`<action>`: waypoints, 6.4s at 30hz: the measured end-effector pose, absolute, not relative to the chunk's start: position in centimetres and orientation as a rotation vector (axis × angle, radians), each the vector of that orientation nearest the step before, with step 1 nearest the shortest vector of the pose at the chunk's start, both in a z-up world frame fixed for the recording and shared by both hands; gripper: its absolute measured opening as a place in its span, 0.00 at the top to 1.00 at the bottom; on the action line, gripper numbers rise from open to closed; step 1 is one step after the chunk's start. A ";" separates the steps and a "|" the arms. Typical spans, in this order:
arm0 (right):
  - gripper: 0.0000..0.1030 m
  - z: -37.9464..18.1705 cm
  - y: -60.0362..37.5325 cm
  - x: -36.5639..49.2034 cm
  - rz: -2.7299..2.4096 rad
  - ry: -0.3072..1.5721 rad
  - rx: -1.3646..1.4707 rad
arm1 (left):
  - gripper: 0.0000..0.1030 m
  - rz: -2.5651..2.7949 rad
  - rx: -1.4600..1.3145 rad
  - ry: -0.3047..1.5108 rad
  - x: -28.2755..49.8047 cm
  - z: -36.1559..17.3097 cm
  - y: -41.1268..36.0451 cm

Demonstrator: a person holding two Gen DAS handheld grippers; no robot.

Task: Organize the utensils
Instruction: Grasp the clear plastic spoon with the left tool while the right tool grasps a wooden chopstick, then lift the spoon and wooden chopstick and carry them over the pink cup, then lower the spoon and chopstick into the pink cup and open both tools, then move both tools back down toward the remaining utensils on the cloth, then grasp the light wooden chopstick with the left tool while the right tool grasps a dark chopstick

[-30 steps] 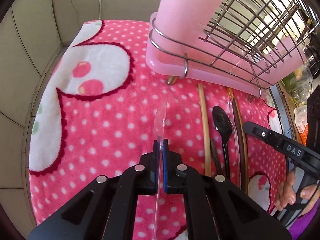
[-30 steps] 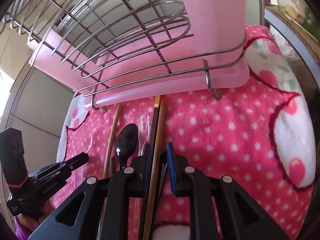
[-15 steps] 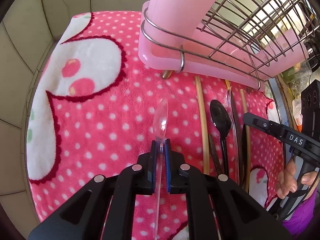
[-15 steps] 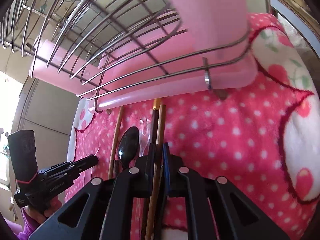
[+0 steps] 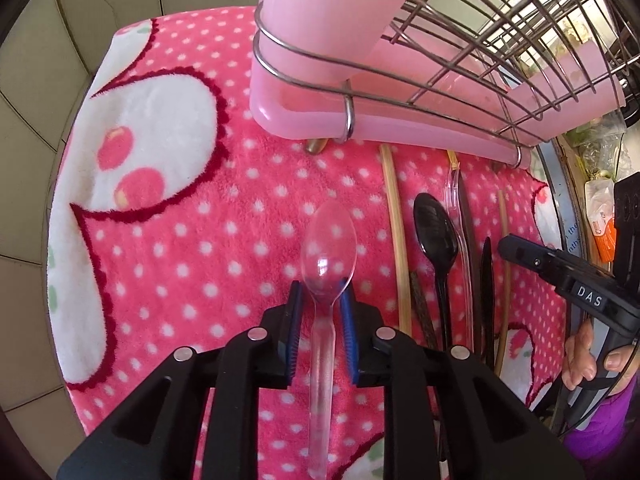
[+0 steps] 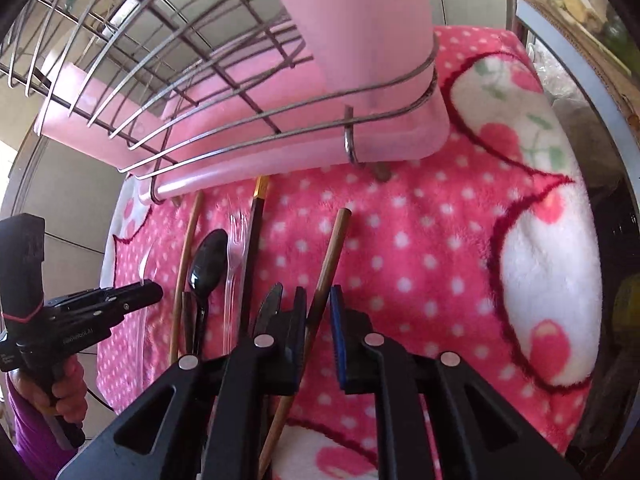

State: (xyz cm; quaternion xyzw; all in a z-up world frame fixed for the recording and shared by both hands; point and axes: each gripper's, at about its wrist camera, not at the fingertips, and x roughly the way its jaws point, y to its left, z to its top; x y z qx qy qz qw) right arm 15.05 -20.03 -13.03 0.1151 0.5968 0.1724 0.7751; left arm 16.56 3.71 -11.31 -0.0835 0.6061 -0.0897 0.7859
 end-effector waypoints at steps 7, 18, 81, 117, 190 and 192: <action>0.90 -13.8 -19.8 14.8 0.363 1.272 0.289 | 0.82 -0.184 -0.216 1.313 17.3 -11.5 4.4; 0.92 -8.9 -22.4 11.8 0.360 1.096 0.335 | 0.97 -0.207 -0.235 1.111 13.6 -8.2 6.0; 0.94 6.4 -24.6 15.2 0.189 0.375 0.180 | 0.97 -0.169 -0.311 0.308 16.3 2.6 7.5; 0.59 5.5 -25.0 12.6 0.201 0.521 0.184 | 0.61 -0.092 -0.252 0.485 13.6 2.7 7.4; 0.83 -12.1 -19.8 11.7 0.430 1.241 0.400 | 0.94 -0.161 -0.350 1.194 11.8 -11.2 7.2; 0.83 -12.5 -19.3 12.3 0.431 1.258 0.392 | 0.94 -0.163 -0.349 1.196 11.5 -11.2 7.8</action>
